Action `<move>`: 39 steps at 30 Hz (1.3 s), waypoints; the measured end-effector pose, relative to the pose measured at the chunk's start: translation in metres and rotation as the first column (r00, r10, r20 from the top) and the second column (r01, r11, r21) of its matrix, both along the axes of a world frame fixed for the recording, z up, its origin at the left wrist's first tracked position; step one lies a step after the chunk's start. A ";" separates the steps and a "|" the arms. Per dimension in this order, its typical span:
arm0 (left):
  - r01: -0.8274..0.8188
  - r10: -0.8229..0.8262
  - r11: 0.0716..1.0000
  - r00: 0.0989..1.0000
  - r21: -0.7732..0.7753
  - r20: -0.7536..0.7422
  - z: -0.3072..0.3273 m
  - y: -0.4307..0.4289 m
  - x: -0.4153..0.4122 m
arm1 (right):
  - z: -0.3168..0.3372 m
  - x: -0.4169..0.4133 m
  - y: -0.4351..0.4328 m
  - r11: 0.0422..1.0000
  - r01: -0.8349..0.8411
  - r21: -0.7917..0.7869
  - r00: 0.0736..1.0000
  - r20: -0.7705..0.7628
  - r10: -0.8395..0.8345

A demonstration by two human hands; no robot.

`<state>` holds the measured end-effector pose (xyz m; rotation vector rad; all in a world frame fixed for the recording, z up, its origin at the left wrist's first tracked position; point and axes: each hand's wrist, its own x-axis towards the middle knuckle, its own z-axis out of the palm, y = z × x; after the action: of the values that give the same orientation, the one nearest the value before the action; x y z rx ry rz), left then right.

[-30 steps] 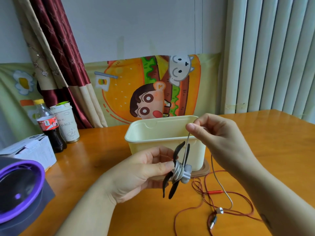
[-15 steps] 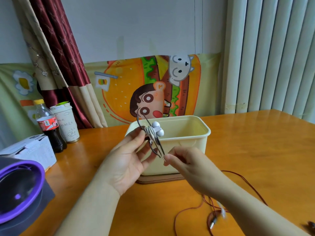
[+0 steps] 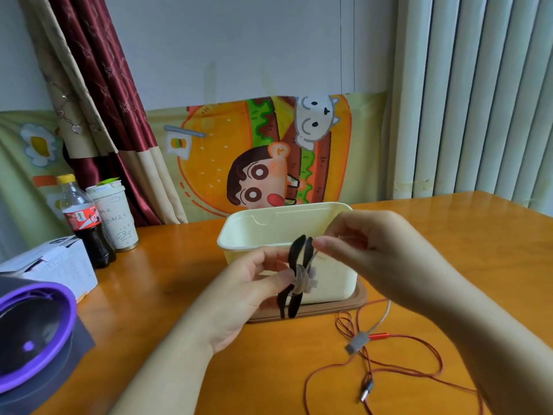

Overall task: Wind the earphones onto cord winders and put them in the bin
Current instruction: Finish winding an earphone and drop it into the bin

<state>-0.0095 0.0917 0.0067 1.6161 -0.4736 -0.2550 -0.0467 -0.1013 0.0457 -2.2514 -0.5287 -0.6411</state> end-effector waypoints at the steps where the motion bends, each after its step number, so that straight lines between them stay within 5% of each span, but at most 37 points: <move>1: 0.033 -0.033 0.999 0.999 0.022 -0.005 -0.001 0.000 0.000 | 0.001 0.001 -0.004 0.999 0.009 0.034 1.000 0.009 -0.010; 7: 0.172 -0.173 0.985 0.983 -0.021 -0.064 0.000 -0.004 -0.004 | -0.004 0.013 -0.018 0.953 0.036 0.301 0.998 -0.061 -0.018; 12: 0.264 -0.274 0.956 0.960 -0.126 -0.066 0.006 -0.006 -0.012 | -0.021 0.020 -0.006 0.931 0.010 0.366 0.981 -0.184 0.061; 16: 0.157 -0.228 0.873 0.968 -0.461 -0.101 0.008 -0.005 -0.005 | -0.039 0.024 0.012 0.934 -0.040 0.354 0.949 -0.278 0.146; 20: -0.051 -0.094 0.794 0.974 -0.605 -0.207 0.007 -0.005 0.004 | -0.048 0.024 0.025 0.984 -0.071 0.166 0.969 -0.221 0.108; 28: -0.294 0.157 0.795 0.945 -0.531 -0.288 0.005 -0.005 0.007 | -0.035 0.011 0.026 0.993 -0.053 -0.106 0.984 -0.173 0.034; 35: -0.235 0.240 0.956 0.971 -0.178 0.006 -0.005 -0.006 0.005 | -0.010 -0.004 0.013 0.995 -0.022 -0.094 0.995 -0.095 0.013; 39: -0.070 0.073 0.995 0.996 -0.073 0.044 -0.005 -0.002 0.003 | 0.002 -0.006 0.001 0.999 0.007 -0.048 0.999 -0.045 -0.009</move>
<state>-0.0060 0.0896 0.0017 1.5690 -0.4547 -0.1454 -0.0524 -0.1006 0.0476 -2.3088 -0.5174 -0.5856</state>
